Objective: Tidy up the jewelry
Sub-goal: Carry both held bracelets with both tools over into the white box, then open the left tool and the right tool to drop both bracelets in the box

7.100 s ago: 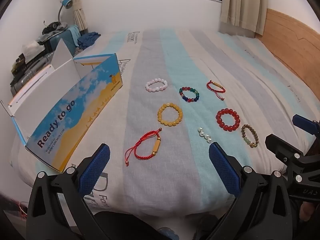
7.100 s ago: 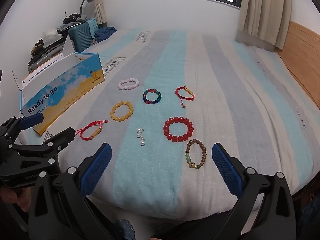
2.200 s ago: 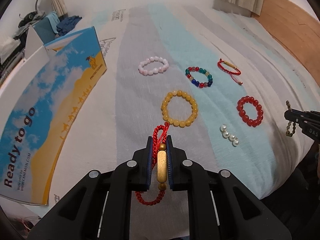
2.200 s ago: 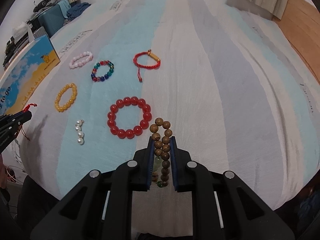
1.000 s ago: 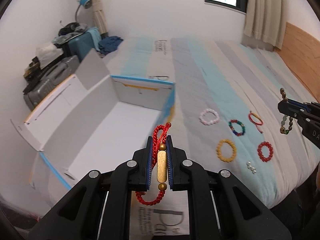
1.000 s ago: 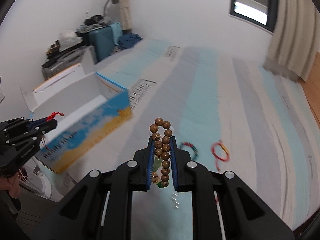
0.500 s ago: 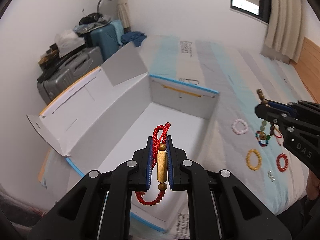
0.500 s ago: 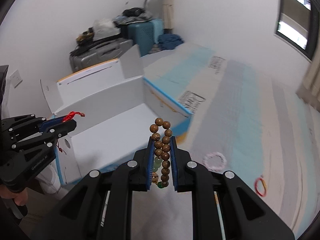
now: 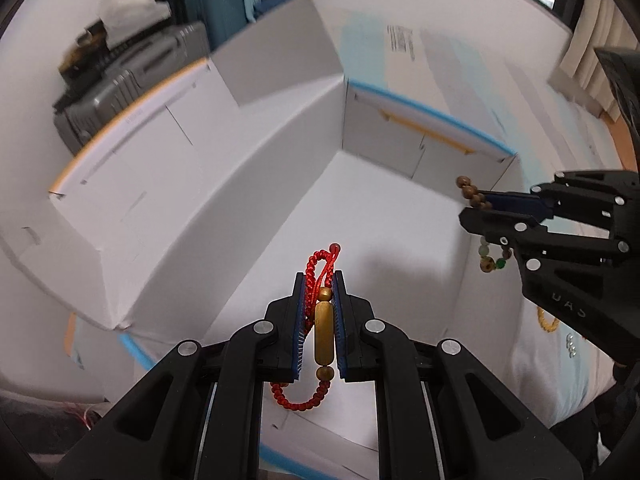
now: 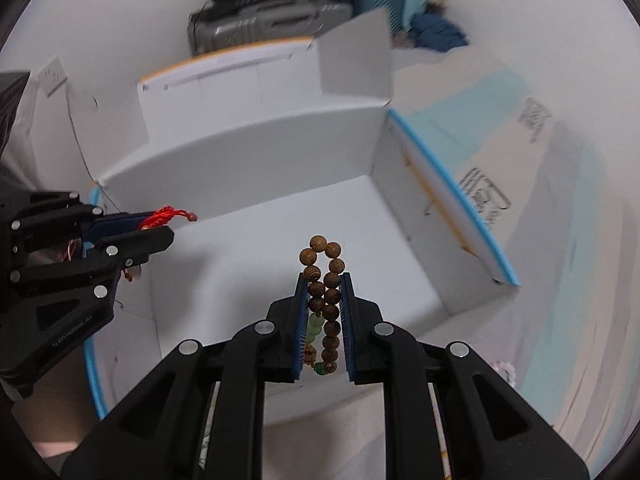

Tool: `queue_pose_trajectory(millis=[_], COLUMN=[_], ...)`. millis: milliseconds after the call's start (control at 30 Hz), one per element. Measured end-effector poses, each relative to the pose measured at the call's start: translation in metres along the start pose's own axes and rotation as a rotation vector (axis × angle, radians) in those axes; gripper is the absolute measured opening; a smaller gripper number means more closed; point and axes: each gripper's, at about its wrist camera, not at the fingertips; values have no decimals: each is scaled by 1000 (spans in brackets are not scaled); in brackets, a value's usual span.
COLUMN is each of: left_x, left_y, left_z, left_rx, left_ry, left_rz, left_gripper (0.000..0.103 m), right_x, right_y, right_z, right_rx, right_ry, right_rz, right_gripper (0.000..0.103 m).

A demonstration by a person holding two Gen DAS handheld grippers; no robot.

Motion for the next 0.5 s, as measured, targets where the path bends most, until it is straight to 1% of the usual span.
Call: queue_pose_trajectory(millis=[100, 200, 267, 367, 500], left_x=[16, 35, 44, 58, 72], left_y=[-1, -1, 0, 1, 1], left_z=[-1, -1, -1, 0, 0], left_rx=[20, 19, 29, 41, 57], left_ry=[-41, -106, -139, -196, -258], left_rz=[-3, 25, 35, 113, 109], left_gripper=[11, 11, 11, 11, 11], right_x=[24, 48, 63, 82, 99], right_y=[-1, 1, 1, 2, 3], right_z=[-3, -2, 0, 1, 4], right_rx=[-14, -8, -8, -8, -9], right_ry=[-78, -160, -215, -283, -359], right_rz=[-25, -36, -32, -12, 13], right_gripper=[14, 14, 14, 14, 14])
Point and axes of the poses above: each gripper's, at about its wrist camera, not at the fingertips, and x roughly the way its jaws point, y to its right, z to its underside, and after that the axes turned 7 degrees about x, right-handed
